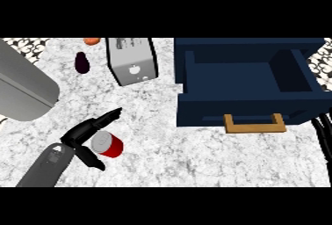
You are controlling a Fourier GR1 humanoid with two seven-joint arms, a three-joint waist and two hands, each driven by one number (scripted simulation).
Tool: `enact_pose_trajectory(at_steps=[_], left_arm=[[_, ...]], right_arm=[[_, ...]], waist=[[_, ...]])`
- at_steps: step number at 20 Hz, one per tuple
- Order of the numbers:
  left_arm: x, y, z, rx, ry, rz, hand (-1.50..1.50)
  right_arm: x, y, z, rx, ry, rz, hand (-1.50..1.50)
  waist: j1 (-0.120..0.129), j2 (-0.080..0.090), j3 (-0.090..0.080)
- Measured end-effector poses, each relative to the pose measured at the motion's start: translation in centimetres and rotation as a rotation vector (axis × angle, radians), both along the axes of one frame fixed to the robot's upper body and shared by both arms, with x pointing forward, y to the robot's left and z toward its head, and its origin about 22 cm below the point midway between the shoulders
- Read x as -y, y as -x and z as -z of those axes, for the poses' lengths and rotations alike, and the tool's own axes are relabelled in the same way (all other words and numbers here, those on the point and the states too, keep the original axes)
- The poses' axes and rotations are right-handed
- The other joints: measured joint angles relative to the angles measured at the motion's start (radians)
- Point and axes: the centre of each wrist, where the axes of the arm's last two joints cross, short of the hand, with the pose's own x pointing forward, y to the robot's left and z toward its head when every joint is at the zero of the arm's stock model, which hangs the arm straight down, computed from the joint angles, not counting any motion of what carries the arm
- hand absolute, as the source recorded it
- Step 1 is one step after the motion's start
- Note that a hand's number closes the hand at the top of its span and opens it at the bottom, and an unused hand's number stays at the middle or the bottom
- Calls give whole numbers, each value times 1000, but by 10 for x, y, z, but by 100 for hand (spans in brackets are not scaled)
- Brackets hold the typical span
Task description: Pick up the can, place it into the drawer and close the drawer
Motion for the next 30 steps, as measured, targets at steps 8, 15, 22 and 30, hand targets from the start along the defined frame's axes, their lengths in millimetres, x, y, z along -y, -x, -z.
enact_pose_trajectory(at_steps=[8,15,22,30], left_arm=[[29,-5,7,-17,18,33,-150],[47,-5,10,-20,37,77,-150],[62,-2,10,-37,77,112,150],[75,-1,1,-71,134,159,150]], right_arm=[[4,4,-5,4,-4,10,-150],[9,8,-3,-2,-10,8,-150],[10,11,-9,3,-24,13,-150],[7,15,-7,5,-29,22,-150]], waist=[[4,-2,1],[6,-3,1],[8,-4,1],[14,-6,2]])
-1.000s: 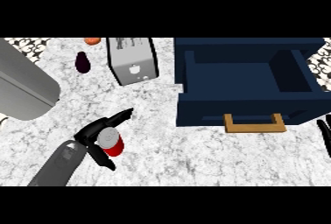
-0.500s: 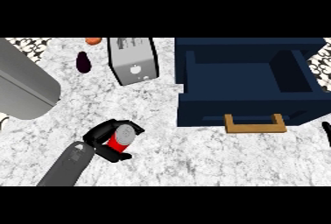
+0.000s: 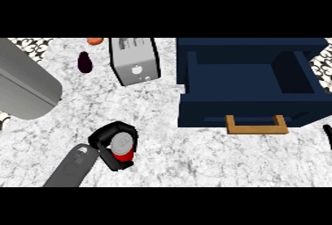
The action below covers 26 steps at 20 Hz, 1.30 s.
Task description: Pick up the can, place it into the drawer and close the drawer
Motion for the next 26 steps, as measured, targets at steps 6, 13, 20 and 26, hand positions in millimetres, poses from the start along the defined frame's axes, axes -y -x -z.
enact_pose_trajectory(at_steps=[6,13,20,26], left_arm=[[-34,5,0,38,101,-492,150],[-33,-6,-23,94,168,-926,150],[6,-16,-83,155,162,-945,150],[48,-24,-142,205,161,-914,150]], right_arm=[[3,3,0,1,-1,27,-150],[2,5,-5,8,-2,24,-150],[2,4,-9,13,-4,15,-150],[5,6,-5,24,2,17,-150]], waist=[[32,-2,0],[21,-4,1],[9,-2,1],[2,-1,0]])
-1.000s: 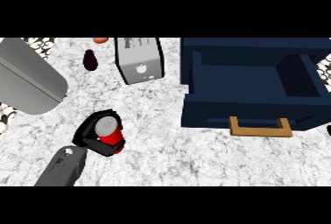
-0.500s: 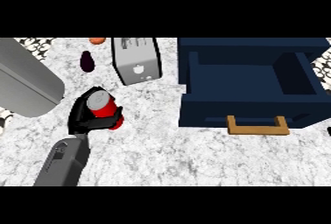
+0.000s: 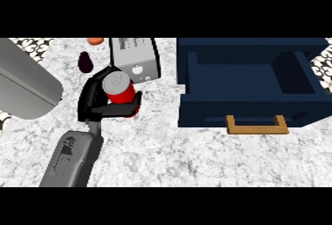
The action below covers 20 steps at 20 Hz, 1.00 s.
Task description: Pick up the can, place it into the drawer and close the drawer
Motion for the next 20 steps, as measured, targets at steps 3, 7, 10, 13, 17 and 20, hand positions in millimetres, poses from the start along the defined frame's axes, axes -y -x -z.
enact_pose_trajectory(at_steps=[3,7,10,13,17,20], left_arm=[[20,-8,-27,7,-8,24,150],[54,-17,-61,17,-26,49,150],[77,-25,-85,35,-42,63,150],[96,-29,-102,49,-56,74,150],[122,-40,-136,63,-61,81,150],[138,-50,-153,67,-73,80,150]], right_arm=[[-4,0,-2,4,-2,-2,-150],[-3,2,-3,5,-3,4,-150],[-6,3,-3,4,3,0,-150],[-5,2,-2,3,5,0,-150],[-4,4,-9,4,1,0,-150],[-8,2,-3,3,1,-6,-150]], waist=[[-4,1,0],[-9,2,0],[-13,3,0],[-14,3,-1],[-19,4,0],[-23,5,0]])
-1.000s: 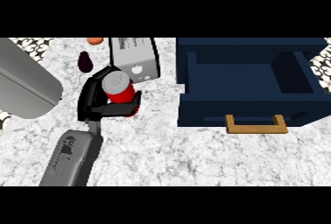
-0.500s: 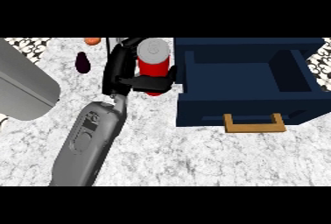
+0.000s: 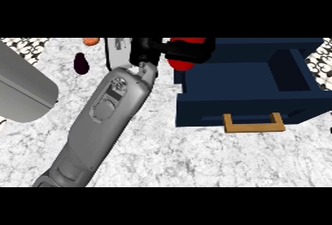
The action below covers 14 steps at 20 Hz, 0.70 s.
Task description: Pick up the can, place it into the drawer and close the drawer
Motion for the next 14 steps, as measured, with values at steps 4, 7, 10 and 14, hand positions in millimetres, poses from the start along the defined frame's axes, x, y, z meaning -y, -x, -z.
enact_pose_trajectory(at_steps=[4,7,10,14], left_arm=[[22,-6,-21,-6,-14,-3,150],[35,-10,-28,-15,-22,-2,150],[45,-15,-32,-23,-35,-3,150],[52,-24,-36,-27,-64,-5,150]], right_arm=[[2,0,-1,-3,1,2,-150],[5,-2,1,-3,2,1,-150],[3,-4,0,0,-3,-2,-150],[4,-10,0,-2,4,-2,-150]], waist=[[-5,1,0],[-6,1,0],[-10,3,0],[-13,5,1]])
